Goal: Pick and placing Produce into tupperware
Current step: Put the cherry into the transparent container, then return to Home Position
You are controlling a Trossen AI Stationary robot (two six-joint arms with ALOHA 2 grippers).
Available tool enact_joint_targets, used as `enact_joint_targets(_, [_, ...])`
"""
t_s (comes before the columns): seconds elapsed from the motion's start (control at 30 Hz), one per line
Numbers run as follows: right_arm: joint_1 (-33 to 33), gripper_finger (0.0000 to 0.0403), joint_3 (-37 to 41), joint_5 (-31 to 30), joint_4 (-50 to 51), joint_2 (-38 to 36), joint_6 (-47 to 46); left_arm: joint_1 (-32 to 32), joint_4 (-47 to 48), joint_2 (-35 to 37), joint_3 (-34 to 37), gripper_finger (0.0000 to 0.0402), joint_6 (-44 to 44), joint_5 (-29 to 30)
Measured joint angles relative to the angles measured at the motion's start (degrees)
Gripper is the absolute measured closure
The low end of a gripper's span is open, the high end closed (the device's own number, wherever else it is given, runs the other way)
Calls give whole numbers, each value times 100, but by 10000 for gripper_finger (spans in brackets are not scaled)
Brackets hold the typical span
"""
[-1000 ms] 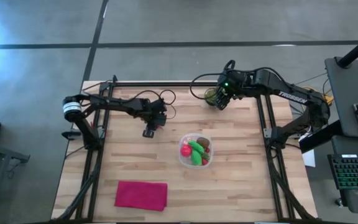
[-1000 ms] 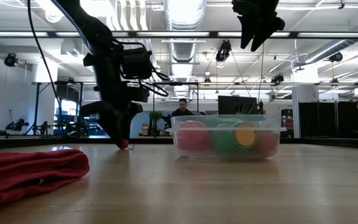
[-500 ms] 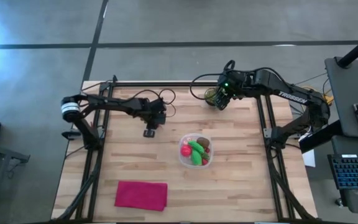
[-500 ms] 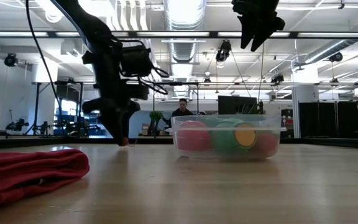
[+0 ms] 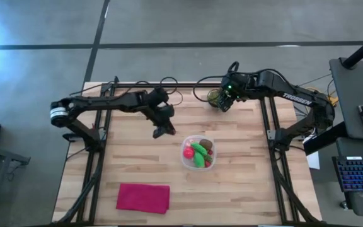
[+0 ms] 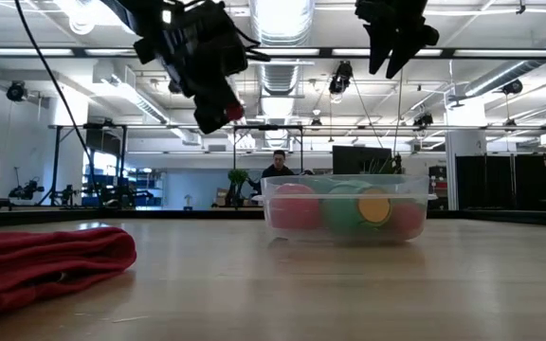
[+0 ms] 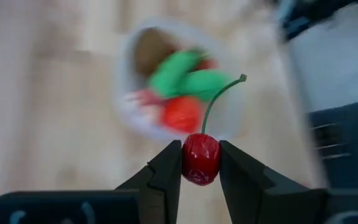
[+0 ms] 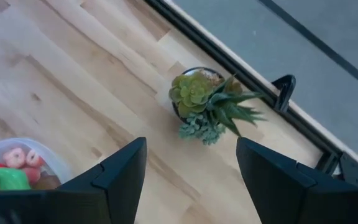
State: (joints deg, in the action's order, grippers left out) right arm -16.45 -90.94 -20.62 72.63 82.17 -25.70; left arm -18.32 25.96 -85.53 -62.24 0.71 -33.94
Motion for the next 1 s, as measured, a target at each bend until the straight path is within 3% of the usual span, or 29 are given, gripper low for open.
enact_joint_targets(0.07, [78, 161, 0, 5, 85, -2, -89, 175, -287, -98, 2, 323, -413, -324])
enact_joint_targets(0.23, [285, 161, 0, 8, 117, -2, -312, 749, -1239, -315, -11, 323, -738, -197])
enact_joint_targets(0.63, [547, 161, 0, -42, 147, -71, 129, 1467, -1556, -1120, -343, 313, -1155, 1879])
enact_joint_targets(0.73, [545, 161, 0, -39, 207, -129, 297, 1551, -1571, -1414, -453, 291, -1489, 2296])
enact_joint_targets(1.0, [547, 161, 0, -41, 306, -444, 330, 1599, -1497, -1805, -817, 192, -2430, 2353])
